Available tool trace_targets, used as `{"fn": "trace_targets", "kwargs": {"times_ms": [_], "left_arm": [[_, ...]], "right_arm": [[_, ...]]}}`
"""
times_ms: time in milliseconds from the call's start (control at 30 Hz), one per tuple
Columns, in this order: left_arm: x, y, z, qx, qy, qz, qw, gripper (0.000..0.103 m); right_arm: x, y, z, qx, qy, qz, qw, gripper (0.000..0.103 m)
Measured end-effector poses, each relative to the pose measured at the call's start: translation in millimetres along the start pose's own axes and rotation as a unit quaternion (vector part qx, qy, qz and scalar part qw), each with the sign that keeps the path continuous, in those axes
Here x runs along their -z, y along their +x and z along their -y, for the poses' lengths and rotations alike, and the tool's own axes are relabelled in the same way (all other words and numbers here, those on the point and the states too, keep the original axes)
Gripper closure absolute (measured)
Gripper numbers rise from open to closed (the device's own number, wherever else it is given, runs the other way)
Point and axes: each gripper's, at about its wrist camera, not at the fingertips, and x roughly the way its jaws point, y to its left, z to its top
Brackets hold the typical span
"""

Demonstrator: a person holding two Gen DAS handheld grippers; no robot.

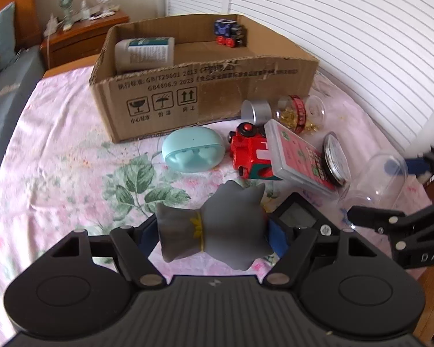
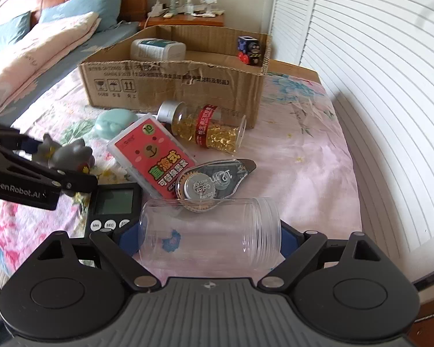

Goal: Organize rigid objects
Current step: 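Grasp gray rubber toy with left tool while right tool grasps clear plastic jar, then drop gray toy into the box with left tool while right tool carries jar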

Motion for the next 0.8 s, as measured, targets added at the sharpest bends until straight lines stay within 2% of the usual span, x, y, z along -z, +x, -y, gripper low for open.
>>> {"fn": "trace_targets", "kwargs": {"times_ms": [200, 433, 800], "left_arm": [[-5, -15, -3, 0.008, 0.042, 0.000, 0.9991, 0.029], [-17, -35, -5, 0.020, 0.076, 0.005, 0.9969, 0.029], [-62, -59, -8, 0.014, 0.097, 0.062, 0.9933, 0.029]], "right_arm": [[-4, -6, 3, -0.003, -0.011, -0.009, 1.000, 0.010], [-12, -21, 5, 0.006, -0.024, 0.003, 1.000, 0.010], [-36, -41, 4, 0.026, -0.042, 0.044, 0.998, 0.010]]}}
